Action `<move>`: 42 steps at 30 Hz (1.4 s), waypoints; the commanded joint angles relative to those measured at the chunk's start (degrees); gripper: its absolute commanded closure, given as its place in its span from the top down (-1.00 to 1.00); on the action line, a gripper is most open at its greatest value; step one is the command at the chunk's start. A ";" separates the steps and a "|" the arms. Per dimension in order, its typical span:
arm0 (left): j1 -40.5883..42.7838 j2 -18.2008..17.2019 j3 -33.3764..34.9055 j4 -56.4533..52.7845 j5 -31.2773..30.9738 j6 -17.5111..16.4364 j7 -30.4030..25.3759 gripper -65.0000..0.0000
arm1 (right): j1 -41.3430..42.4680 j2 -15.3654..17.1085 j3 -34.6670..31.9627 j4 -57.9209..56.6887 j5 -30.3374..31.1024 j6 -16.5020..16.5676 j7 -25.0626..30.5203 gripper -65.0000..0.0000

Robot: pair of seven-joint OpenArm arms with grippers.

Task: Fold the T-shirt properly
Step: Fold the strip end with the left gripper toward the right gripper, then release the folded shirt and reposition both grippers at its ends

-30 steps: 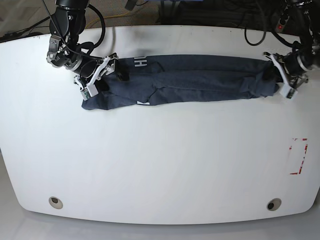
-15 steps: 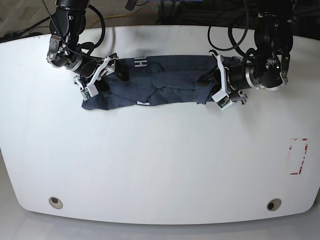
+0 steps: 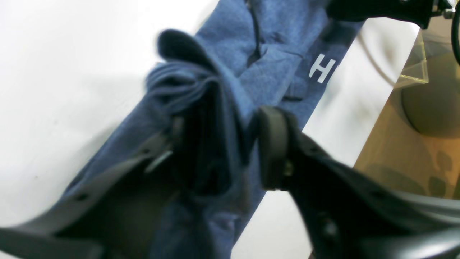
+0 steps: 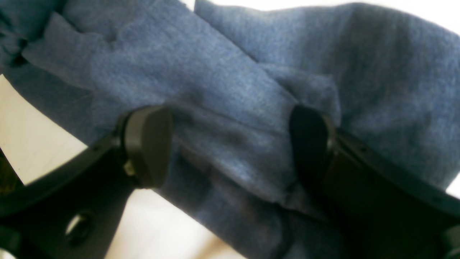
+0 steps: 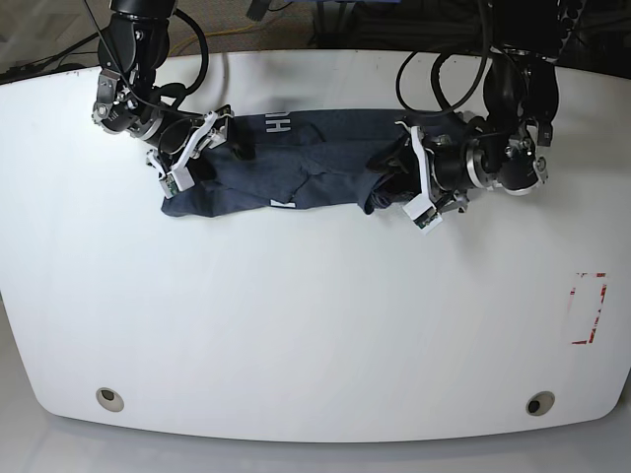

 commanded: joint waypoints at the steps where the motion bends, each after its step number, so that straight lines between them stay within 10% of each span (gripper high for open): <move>1: -1.28 0.30 2.84 1.15 -1.55 -0.10 -1.25 0.00 | -1.05 0.06 -0.33 -1.28 -5.13 -1.56 -7.37 0.52; 12: -6.47 2.49 15.06 9.15 -1.46 7.24 5.43 0.30 | -0.17 0.06 -0.42 -1.28 -5.22 -1.56 -7.63 0.52; 24: -4.44 -4.54 -3.05 10.30 4.16 6.98 5.70 0.29 | 0.27 0.41 -0.07 6.02 3.31 -1.56 -10.89 0.53; 42: 11.82 -9.99 -6.65 8.27 9.79 6.89 -4.24 -0.07 | 10.38 2.17 28.42 1.54 13.86 -1.56 -27.77 0.54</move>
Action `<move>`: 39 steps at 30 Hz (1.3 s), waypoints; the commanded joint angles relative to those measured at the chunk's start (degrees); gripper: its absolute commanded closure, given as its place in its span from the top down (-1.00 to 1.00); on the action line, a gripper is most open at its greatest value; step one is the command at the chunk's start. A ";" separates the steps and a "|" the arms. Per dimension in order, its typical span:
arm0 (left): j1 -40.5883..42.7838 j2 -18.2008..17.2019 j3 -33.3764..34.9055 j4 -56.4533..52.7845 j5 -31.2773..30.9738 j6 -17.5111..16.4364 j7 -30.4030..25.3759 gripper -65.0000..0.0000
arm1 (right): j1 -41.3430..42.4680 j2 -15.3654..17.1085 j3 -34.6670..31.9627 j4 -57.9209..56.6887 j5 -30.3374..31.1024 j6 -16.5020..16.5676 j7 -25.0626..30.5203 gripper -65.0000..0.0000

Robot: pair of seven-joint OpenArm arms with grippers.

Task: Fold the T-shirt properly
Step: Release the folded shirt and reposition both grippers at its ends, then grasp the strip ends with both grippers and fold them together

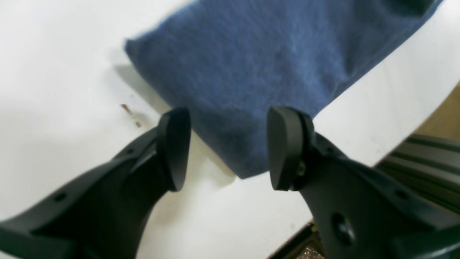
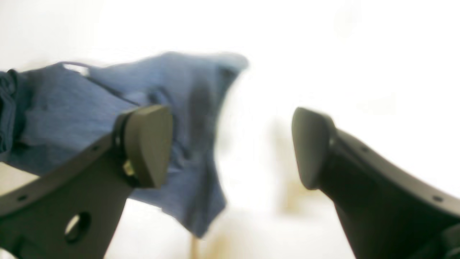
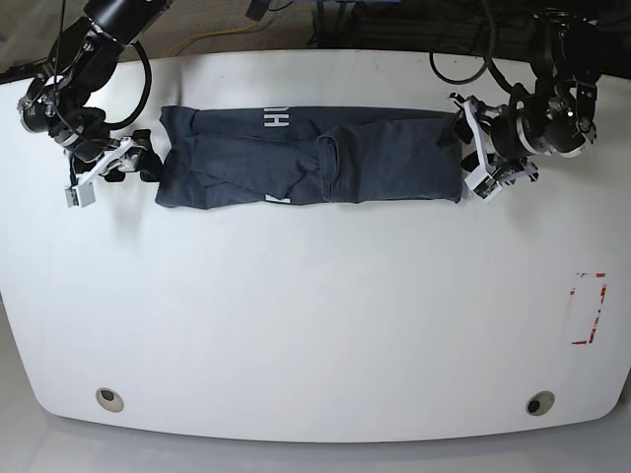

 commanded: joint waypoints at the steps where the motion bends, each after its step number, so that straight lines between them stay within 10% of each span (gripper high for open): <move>1: -0.55 -0.35 1.99 -1.96 2.02 -0.06 -2.54 -0.07 | 1.29 1.52 0.44 -3.58 0.94 0.01 -0.45 0.54; 24: -1.43 -2.20 3.39 -10.05 4.74 -0.06 -8.34 -0.08 | 0.94 -8.86 -10.20 -4.90 0.59 0.01 2.01 0.51; 26: -1.43 -2.20 3.39 -10.05 4.74 -0.06 -8.34 -0.08 | 0.94 -9.74 -10.11 -4.90 0.50 0.01 2.19 0.37; 31: -1.52 -1.76 3.57 -10.14 4.74 0.20 -8.34 -0.07 | 0.94 -10.00 -10.11 -4.29 0.50 0.01 3.25 -0.91; 39: -6.79 3.34 5.33 -15.24 4.83 0.20 -8.16 -0.07 | 0.32 -6.40 -10.20 5.21 0.76 0.01 3.42 -1.00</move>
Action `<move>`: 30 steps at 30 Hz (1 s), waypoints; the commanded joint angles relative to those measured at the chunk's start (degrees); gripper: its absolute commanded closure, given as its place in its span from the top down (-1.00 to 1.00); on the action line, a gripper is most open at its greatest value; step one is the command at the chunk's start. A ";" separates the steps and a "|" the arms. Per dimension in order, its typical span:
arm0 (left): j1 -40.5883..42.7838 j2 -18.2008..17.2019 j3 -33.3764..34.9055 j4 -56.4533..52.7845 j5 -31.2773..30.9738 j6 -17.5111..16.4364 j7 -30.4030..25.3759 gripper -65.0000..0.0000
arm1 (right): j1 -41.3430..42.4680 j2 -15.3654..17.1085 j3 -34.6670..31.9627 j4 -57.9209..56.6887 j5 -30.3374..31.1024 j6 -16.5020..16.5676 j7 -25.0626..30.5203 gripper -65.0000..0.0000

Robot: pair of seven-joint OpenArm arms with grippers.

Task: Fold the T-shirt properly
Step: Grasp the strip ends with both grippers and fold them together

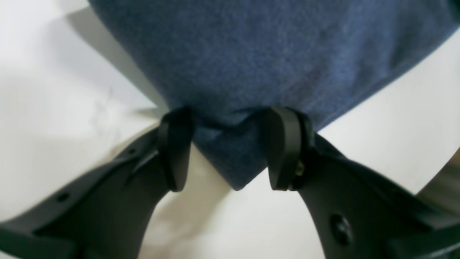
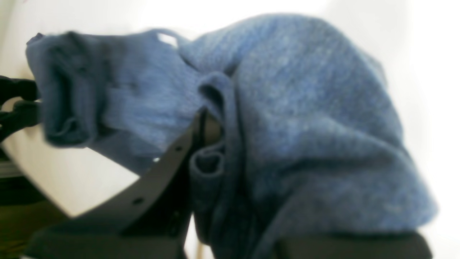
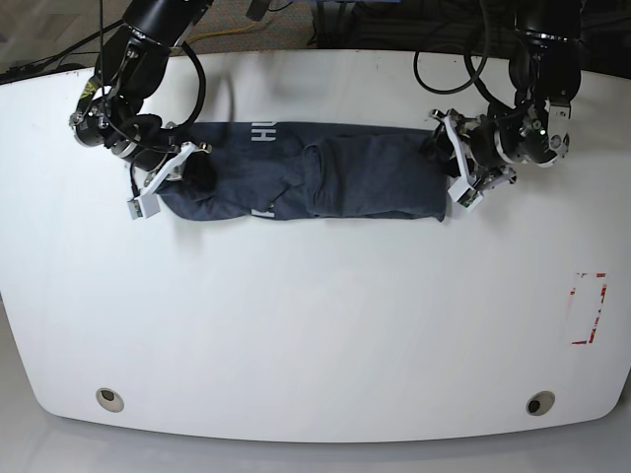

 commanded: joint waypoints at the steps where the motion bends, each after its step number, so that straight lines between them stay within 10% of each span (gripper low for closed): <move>1: -1.77 0.46 2.80 -2.15 -0.31 0.03 -0.65 -0.07 | 0.28 2.96 -0.03 4.80 1.55 0.12 1.10 -1.00; 8: -7.57 3.89 11.94 -6.55 -0.31 0.20 -0.73 -0.08 | 0.28 7.36 -0.12 10.60 1.81 0.12 -0.04 -1.00; 30: -9.77 14.96 20.30 -7.16 4.09 4.33 -0.65 -0.06 | 6.96 5.78 -12.61 14.12 -3.29 0.12 0.23 -1.00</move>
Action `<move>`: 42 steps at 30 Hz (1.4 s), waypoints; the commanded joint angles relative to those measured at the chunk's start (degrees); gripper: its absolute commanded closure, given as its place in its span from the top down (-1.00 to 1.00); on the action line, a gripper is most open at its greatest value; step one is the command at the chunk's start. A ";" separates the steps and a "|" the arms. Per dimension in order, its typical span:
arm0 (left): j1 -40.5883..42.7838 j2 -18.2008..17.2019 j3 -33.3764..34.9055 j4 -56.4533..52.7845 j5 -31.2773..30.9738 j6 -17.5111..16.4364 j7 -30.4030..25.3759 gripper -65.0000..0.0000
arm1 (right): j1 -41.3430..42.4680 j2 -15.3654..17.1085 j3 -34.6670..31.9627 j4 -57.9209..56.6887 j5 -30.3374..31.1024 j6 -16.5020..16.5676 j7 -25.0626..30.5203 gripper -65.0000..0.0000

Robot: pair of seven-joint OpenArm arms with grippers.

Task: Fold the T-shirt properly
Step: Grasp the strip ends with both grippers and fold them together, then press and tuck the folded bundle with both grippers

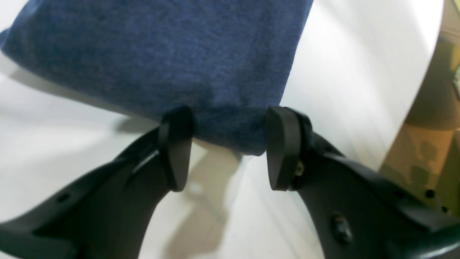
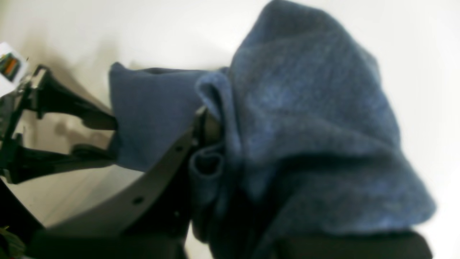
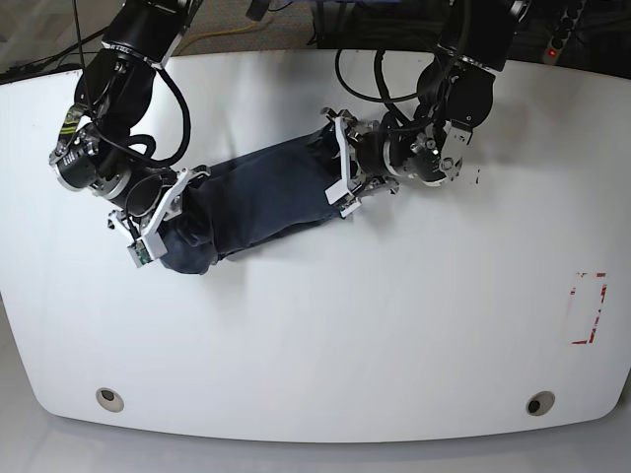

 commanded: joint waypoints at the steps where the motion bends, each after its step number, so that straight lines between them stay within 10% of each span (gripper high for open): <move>1: -0.55 0.87 0.06 0.51 0.83 0.05 0.25 -0.06 | 1.76 0.55 -3.35 0.89 -2.79 0.06 2.85 -1.00; 5: -0.55 0.96 0.06 0.51 0.74 0.05 0.25 -0.06 | 1.94 0.20 -10.38 0.72 -10.97 0.06 6.37 -0.99; 18: -0.55 0.69 -0.38 0.51 0.74 -0.04 0.07 -0.07 | 3.17 -4.28 -24.53 -2.71 -33.56 0.06 13.93 0.52; 29: -0.20 0.96 -2.49 0.69 0.66 -0.04 -4.32 -0.08 | 2.73 -6.66 -35.61 -1.92 -39.01 0.06 13.84 0.55; 42: 2.79 0.69 -14.89 2.71 0.48 -0.12 -11.18 -0.08 | 1.94 -6.83 -32.71 2.39 -38.57 0.06 14.10 0.55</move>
